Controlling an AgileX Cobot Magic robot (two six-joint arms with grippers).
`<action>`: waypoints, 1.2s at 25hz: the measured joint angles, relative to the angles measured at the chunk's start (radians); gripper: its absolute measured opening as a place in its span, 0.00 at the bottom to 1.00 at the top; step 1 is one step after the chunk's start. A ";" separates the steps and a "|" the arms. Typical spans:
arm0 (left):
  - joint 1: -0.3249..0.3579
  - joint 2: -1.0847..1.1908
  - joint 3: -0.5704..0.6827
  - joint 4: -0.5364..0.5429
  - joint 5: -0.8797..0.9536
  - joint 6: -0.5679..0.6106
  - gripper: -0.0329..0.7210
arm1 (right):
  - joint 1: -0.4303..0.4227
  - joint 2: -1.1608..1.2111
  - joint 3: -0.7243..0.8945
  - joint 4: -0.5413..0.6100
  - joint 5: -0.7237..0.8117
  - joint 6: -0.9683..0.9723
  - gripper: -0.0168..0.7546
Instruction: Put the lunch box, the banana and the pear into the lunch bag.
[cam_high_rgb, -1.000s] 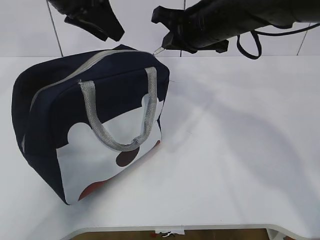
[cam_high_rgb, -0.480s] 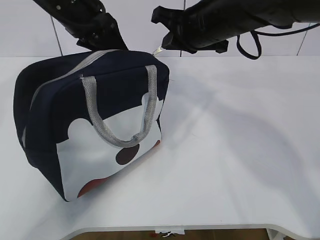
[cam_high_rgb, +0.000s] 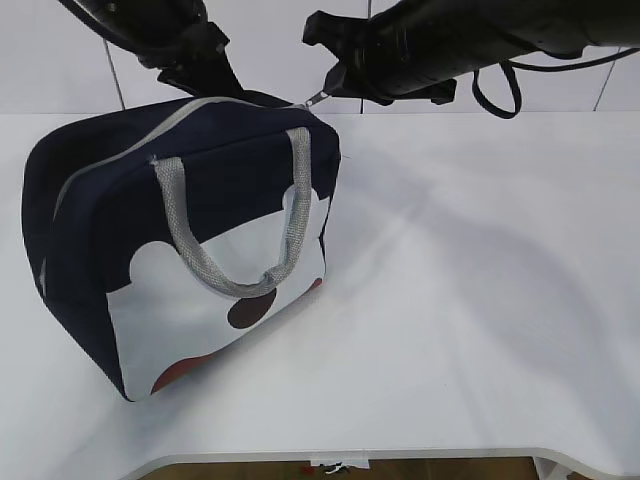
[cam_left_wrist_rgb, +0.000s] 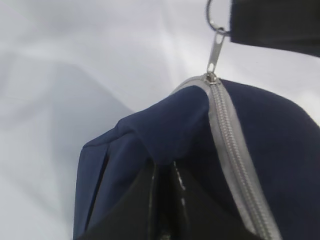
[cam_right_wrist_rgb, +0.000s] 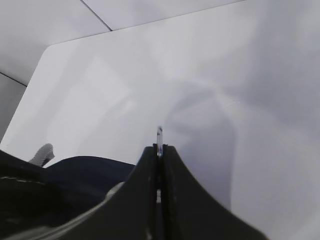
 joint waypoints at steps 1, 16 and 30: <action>0.000 -0.011 0.000 0.002 0.002 0.000 0.06 | 0.000 0.003 0.000 -0.005 -0.002 -0.001 0.02; -0.059 -0.053 0.000 0.001 -0.035 0.002 0.05 | -0.064 0.019 -0.004 0.022 -0.009 -0.002 0.02; -0.057 -0.070 0.007 0.010 -0.047 0.002 0.05 | -0.074 0.076 -0.016 0.053 -0.006 -0.002 0.02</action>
